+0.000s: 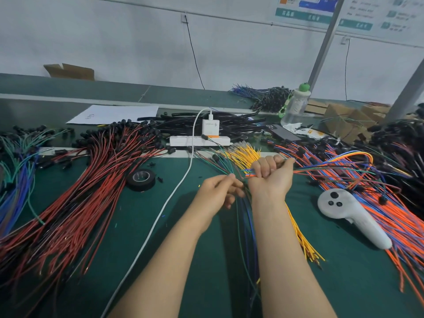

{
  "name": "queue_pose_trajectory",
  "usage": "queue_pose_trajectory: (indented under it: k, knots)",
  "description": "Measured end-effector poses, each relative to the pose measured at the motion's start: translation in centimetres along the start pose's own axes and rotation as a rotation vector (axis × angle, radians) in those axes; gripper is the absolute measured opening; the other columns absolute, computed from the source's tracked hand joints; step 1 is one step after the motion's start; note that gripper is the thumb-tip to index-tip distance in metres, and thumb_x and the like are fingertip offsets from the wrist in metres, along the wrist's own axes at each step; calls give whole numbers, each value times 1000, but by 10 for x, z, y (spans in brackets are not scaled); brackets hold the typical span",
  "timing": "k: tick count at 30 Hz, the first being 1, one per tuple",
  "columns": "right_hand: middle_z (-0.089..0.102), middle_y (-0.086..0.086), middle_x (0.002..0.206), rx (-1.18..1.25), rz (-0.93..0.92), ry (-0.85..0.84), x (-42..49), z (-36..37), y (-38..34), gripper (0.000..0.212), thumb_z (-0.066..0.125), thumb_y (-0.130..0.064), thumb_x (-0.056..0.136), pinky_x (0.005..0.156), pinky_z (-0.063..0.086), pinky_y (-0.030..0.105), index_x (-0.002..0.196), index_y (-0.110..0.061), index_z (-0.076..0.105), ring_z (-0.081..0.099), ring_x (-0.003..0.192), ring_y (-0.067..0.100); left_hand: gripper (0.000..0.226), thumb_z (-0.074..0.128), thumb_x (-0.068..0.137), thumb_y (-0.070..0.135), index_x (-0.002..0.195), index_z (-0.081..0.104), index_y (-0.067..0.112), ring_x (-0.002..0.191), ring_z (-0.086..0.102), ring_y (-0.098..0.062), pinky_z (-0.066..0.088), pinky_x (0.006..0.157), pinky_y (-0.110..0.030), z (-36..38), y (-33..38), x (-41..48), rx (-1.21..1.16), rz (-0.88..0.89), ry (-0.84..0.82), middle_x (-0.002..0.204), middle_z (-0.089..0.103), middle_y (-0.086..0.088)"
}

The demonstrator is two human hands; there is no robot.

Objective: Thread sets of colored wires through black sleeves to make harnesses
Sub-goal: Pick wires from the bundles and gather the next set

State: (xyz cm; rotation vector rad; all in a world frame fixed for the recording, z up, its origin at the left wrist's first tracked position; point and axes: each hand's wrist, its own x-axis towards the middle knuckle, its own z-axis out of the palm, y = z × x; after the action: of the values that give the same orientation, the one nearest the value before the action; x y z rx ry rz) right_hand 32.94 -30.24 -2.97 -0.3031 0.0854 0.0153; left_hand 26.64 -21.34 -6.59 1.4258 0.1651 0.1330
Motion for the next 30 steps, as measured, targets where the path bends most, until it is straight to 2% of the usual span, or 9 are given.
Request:
queue_pose_trajectory:
  k: [3,9,14,17,22,24,26,27,30]
  knots:
    - [22,-7,42,-52,6,-57,-1,-1,0,49,30,-40,104,31,14,19,61,-16,35,16,31,8,33,47,99,30,75,62,13,41,39,-5,34,41,-15,0,3,-1,-42,-48,-42,54,60,4]
    - [21,-7,41,-108,47,-119,-2,-7,0,53,28,-42,104,33,11,19,58,-17,33,15,31,7,26,50,97,19,74,60,13,41,34,-3,29,39,-13,3,7,-4,-116,-98,-112,52,51,6]
    - [21,-7,39,-71,82,-160,-2,-7,0,52,27,-43,104,32,10,19,59,-17,32,17,29,6,22,57,92,15,70,60,14,42,34,-3,28,39,-12,0,6,-4,-162,-124,-83,54,49,6]
    - [20,-8,39,-92,41,-119,-2,-6,2,50,27,-41,104,32,11,18,61,-17,33,16,29,6,23,55,89,9,67,56,15,41,33,-3,28,42,-14,4,1,0,7,2,16,52,46,7]
    - [21,-7,39,-31,-30,49,-3,-6,7,48,30,-39,104,32,13,17,61,-17,34,16,30,9,25,55,86,10,65,46,20,50,41,-3,29,48,-17,15,-14,-2,520,465,274,50,43,11]
    - [21,-7,39,-5,-30,73,-4,-5,9,47,30,-37,104,32,13,17,61,-16,33,16,29,9,23,53,88,11,67,45,17,52,42,-3,25,50,-24,15,-18,-2,595,519,325,52,43,10]
    - [21,-7,39,-10,-16,50,-4,-4,8,48,30,-37,104,31,13,16,61,-16,34,17,29,8,26,50,91,10,66,45,17,52,40,-4,27,54,-26,18,-16,-1,476,436,354,54,44,9]
    - [21,-7,39,-24,-6,24,-4,-3,8,49,30,-38,104,31,14,16,61,-16,34,17,29,8,26,47,92,11,67,46,16,53,41,-3,31,56,-26,18,-11,0,308,333,367,58,48,8]
    - [21,-7,39,-101,10,-61,-7,1,10,50,29,-40,104,30,14,17,61,-16,34,17,29,7,27,38,100,24,83,55,11,75,57,-13,45,68,-28,17,8,6,-424,-10,320,87,63,-2]
